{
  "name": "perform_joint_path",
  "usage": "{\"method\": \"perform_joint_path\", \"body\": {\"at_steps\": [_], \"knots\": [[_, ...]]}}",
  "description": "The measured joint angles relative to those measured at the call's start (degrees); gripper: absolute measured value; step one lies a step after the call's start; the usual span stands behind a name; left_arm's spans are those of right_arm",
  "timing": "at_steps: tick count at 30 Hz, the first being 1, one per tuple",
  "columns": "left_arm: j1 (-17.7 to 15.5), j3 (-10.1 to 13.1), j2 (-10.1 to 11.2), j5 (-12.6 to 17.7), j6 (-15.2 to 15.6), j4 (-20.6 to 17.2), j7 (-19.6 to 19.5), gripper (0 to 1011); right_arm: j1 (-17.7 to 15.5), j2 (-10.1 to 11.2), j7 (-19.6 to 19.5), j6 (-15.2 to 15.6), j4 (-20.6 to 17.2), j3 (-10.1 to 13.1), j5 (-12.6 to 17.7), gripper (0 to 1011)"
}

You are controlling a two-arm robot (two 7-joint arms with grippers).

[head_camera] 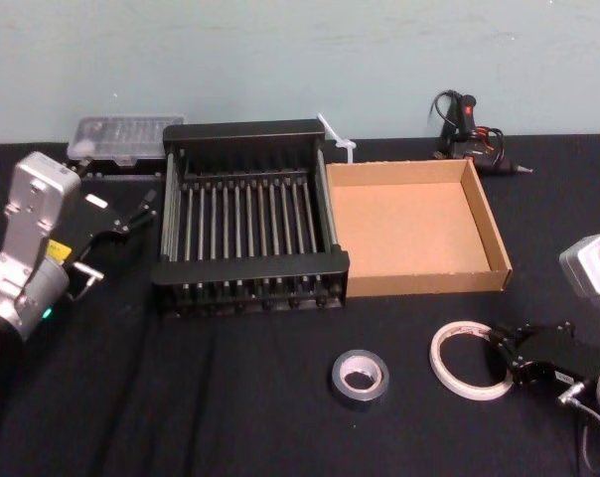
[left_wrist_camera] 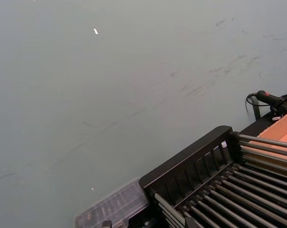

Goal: Pick up the white tape and place it into the black box , Pick up the silver tape and place it into the brown box.

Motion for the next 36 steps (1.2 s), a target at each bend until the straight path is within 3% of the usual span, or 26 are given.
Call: {"method": "perform_joint_path", "body": {"at_steps": [16, 36], "knots": [[0.0, 0.0, 0.0, 0.0, 0.0, 0.0, 0.0, 1001, -0.11, -0.04, 0.18, -0.2, 0.0, 0.16, -0.01, 81], [0.0, 0.0, 0.0, 0.0, 0.0, 0.0, 0.0, 1001, -0.45, 0.91, 2.47, -3.53, -3.82, 2.35, 3.76, 81]]}}
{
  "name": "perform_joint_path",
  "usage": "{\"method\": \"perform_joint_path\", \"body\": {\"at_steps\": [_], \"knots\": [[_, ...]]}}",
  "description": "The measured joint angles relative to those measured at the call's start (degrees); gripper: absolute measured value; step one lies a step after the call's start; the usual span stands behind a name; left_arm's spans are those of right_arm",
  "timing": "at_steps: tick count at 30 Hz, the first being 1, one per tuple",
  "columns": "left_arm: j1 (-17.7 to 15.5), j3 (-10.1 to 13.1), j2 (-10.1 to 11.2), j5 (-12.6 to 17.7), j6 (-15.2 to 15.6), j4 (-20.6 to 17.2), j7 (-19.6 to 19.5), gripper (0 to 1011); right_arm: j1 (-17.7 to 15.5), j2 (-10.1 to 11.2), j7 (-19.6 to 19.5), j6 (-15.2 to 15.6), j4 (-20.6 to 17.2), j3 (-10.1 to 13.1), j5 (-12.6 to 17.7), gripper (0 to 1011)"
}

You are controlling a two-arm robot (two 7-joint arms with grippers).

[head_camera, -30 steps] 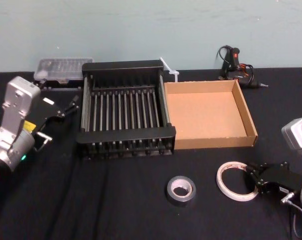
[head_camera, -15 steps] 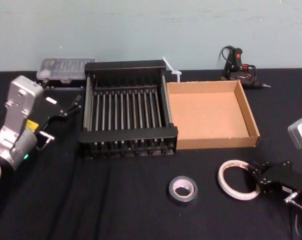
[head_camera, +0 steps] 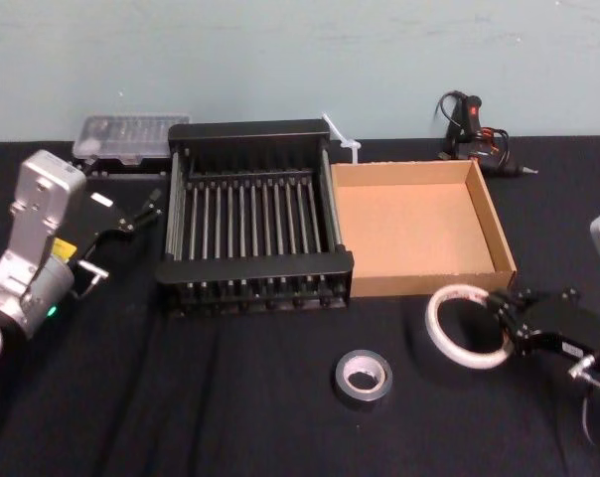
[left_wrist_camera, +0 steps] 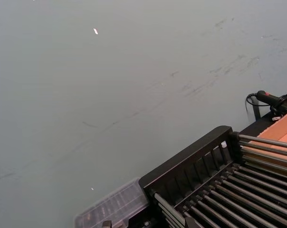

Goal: Pick up the white tape and place it into the black box , Pick up the silver tape and place it into the brown box.

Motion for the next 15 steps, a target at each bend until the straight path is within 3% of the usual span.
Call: {"method": "perform_joint_path", "body": {"at_steps": [5, 15], "knots": [[0.0, 0.0, 0.0, 0.0, 0.0, 0.0, 0.0, 1001, 2.43, -0.56, -0.54, -0.86, 0.4, -0.87, -0.46, 81], [0.0, 0.0, 0.0, 0.0, 0.0, 0.0, 0.0, 1001, 9.27, -2.56, -0.9, -2.32, 3.53, -4.41, -4.21, 81]]}}
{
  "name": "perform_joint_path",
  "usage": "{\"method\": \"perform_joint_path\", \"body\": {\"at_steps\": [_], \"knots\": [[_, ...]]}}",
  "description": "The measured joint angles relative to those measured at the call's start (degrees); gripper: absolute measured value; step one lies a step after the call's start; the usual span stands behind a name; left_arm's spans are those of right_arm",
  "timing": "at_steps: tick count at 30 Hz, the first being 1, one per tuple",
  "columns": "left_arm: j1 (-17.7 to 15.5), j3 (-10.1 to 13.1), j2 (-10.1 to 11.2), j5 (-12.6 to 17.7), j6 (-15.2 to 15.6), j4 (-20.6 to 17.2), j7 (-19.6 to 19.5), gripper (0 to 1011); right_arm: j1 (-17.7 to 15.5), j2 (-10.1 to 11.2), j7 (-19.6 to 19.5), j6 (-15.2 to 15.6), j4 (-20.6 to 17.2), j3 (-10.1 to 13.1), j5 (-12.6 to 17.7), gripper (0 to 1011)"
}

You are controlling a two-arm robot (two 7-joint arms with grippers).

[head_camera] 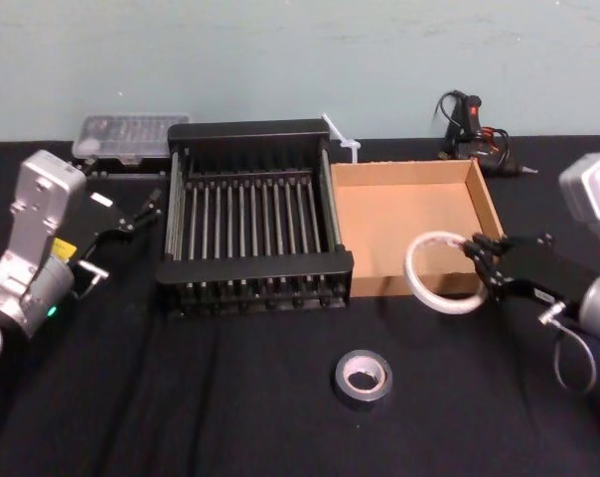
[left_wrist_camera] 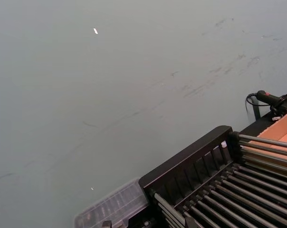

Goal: Pick up the white tape and place it into the black box , Pick up the silver tape and place it into the brown box.

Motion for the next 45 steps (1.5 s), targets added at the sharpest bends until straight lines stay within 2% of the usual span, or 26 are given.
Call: {"method": "perform_joint_path", "body": {"at_steps": [5, 7, 20, 45], "knots": [[0.0, 0.0, 0.0, 0.0, 0.0, 0.0, 0.0, 1001, 3.57, -1.45, 0.21, -0.33, 2.16, -1.77, -1.85, 81], [0.0, 0.0, 0.0, 0.0, 0.0, 0.0, 0.0, 1001, 6.12, -2.55, 0.7, -0.42, 3.88, -3.06, -3.06, 81], [0.0, 0.0, 0.0, 0.0, 0.0, 0.0, 0.0, 1002, 14.46, -6.63, 3.56, -1.03, 9.83, -7.71, -6.3, 81], [0.0, 0.0, 0.0, 0.0, 0.0, 0.0, 0.0, 1001, 25.36, -13.29, 7.29, -2.27, 19.8, -14.44, -8.56, 81]]}}
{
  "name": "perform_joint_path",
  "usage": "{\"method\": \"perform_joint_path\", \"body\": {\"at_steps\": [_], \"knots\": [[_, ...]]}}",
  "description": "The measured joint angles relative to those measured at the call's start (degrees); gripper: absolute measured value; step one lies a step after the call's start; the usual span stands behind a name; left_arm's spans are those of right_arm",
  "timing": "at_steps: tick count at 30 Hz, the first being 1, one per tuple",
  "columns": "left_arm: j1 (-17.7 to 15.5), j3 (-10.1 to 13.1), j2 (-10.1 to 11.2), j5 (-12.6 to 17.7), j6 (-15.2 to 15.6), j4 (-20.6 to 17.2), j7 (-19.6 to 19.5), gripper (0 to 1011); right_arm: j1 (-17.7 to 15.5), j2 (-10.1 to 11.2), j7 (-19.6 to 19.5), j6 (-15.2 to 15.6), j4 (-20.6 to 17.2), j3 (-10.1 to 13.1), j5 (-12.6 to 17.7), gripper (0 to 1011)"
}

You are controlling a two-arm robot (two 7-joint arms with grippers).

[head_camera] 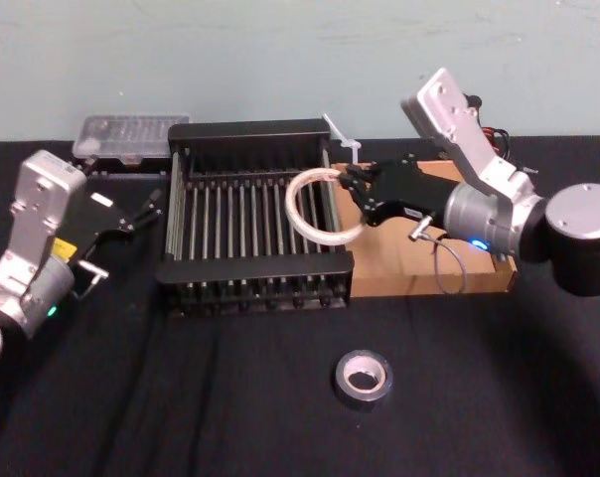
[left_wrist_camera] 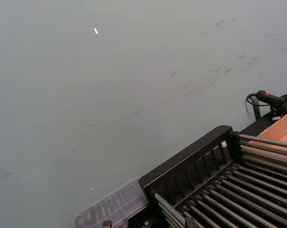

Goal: Pick up the white tape and place it into the black box , Pick up the silver tape and place it into the brown box.

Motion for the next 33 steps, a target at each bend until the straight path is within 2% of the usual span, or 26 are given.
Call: {"method": "perform_joint_path", "body": {"at_steps": [13, 29, 33], "knots": [[0.0, 0.0, 0.0, 0.0, 0.0, 0.0, 0.0, 1002, 3.96, -3.25, 1.18, -1.09, 4.95, -2.76, -0.86, 80], [0.0, 0.0, 0.0, 0.0, 0.0, 0.0, 0.0, 1001, 3.81, -3.13, 1.15, -1.07, 4.76, -2.65, -0.88, 81], [0.0, 0.0, 0.0, 0.0, 0.0, 0.0, 0.0, 1001, 3.76, -3.09, 1.13, -1.05, 4.69, -2.62, -0.86, 146]]}}
